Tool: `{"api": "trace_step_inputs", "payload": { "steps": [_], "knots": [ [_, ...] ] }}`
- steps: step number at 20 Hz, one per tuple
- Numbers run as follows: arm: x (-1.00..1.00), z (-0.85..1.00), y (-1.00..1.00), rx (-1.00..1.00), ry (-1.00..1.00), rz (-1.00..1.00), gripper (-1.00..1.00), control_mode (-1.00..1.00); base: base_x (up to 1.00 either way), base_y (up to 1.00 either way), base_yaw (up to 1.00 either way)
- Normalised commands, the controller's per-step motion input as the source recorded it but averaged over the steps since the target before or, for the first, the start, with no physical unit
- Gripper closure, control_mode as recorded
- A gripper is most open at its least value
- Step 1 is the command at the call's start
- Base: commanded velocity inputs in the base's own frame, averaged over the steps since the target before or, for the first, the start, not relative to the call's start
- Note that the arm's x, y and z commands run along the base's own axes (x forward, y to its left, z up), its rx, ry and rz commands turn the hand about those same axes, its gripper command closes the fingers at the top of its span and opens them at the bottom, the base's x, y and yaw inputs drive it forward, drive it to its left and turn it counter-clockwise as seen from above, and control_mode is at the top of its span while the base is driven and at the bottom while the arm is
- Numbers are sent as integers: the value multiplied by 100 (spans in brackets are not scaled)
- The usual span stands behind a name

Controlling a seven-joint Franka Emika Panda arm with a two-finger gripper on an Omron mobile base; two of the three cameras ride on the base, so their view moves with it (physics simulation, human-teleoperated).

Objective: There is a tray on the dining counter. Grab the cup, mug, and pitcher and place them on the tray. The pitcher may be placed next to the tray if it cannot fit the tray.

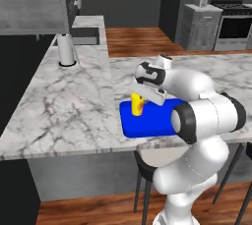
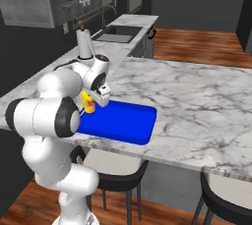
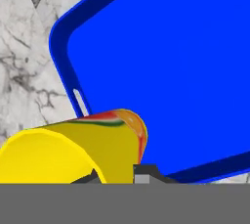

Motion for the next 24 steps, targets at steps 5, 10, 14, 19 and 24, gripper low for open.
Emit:
{"api": "trace_step_inputs", "payload": {
  "steps": [5, 10, 14, 19, 24],
  "knots": [
    [63, -41, 5, 0, 0, 0, 100, -100, 0, 0, 0],
    [63, -38, 2, 0, 0, 0, 100, -100, 0, 0, 0],
    [61, -32, 0, 0, 0, 0, 100, -100, 0, 0, 0],
    [59, -32, 0, 0, 0, 0, 100, -100, 0, 0, 0],
    [32, -36, 0, 0, 0, 0, 100, -100, 0, 0, 0]
  ]
}}
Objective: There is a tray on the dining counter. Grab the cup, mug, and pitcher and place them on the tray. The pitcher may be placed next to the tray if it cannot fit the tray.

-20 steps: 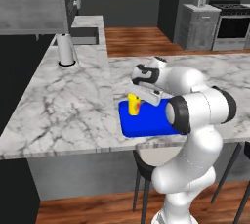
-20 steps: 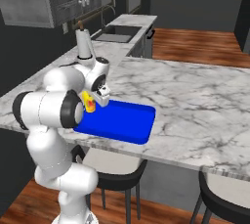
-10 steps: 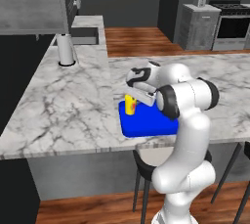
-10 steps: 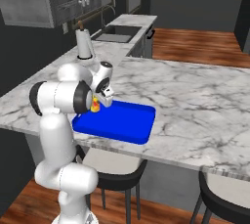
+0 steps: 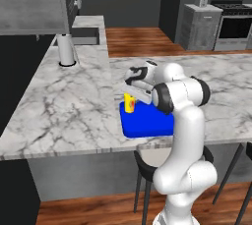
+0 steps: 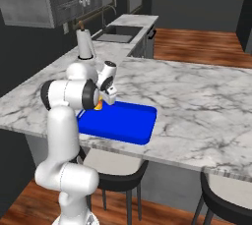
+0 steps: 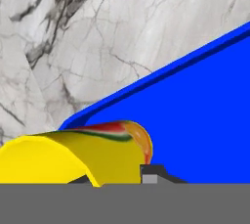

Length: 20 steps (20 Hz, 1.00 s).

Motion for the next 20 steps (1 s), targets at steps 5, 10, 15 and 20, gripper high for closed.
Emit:
{"api": "trace_step_inputs", "payload": {
  "steps": [5, 10, 15, 20],
  "knots": [
    [7, -37, 0, 0, 0, 0, -100, -100, 0, 0, 0],
    [0, -12, 0, 0, 0, 0, -100, -100, 0, 0, 0],
    [-1, 0, 0, 0, 0, 0, -100, -100, 0, 0, 0],
    [-12, 0, 0, 0, 0, 0, -100, -100, 0, 0, 0]
  ]
}}
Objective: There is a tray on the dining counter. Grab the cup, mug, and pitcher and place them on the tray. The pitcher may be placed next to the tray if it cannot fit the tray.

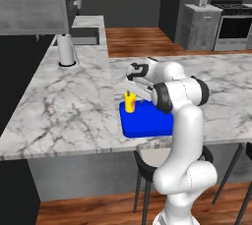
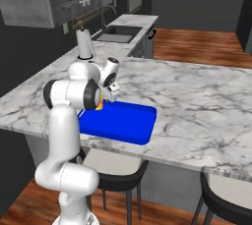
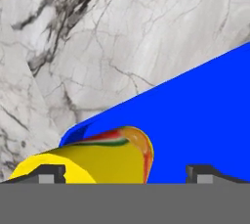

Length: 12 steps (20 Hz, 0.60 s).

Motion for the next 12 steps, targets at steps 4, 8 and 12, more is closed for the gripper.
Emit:
{"api": "trace_step_inputs", "payload": {
  "steps": [4, 8, 12],
  "knots": [
    [-19, 12, 0, 0, -2, 0, -100, -100, 0, 0, 0],
    [-18, 37, 0, 0, -7, 0, -100, -100, 0, 0, 0],
    [-19, 52, 0, 0, -7, 0, -100, -100, 0, 0, 0]
  ]
}}
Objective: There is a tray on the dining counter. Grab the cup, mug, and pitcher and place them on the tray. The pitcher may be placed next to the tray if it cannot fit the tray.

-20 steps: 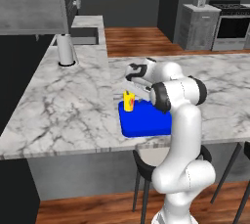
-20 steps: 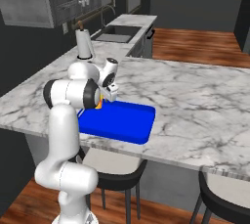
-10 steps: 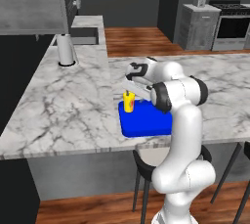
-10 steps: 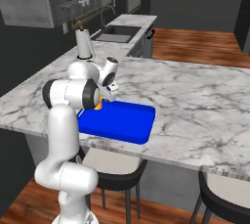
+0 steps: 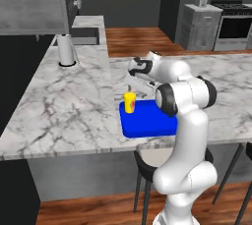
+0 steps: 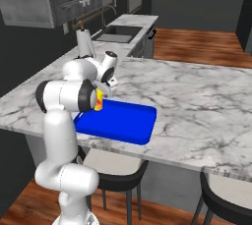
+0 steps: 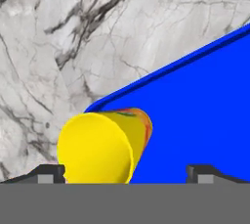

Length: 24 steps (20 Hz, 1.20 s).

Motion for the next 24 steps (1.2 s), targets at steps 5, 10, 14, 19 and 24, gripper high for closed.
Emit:
{"api": "trace_step_inputs", "payload": {
  "steps": [5, 10, 14, 19, 24],
  "knots": [
    [-40, 57, 0, -1, -5, 0, -100, -100, 0, 0, 0],
    [-87, 40, -3, -9, 0, 0, -100, -100, 0, 0, 0],
    [-100, 36, -17, -14, 0, 0, -100, -100, 0, 0, 0],
    [-100, 38, -23, -14, 0, 3, -100, -100, 0, 0, 0],
    [-100, 29, -16, -7, 0, 11, -100, -100, 0, 0, 0]
  ]
}}
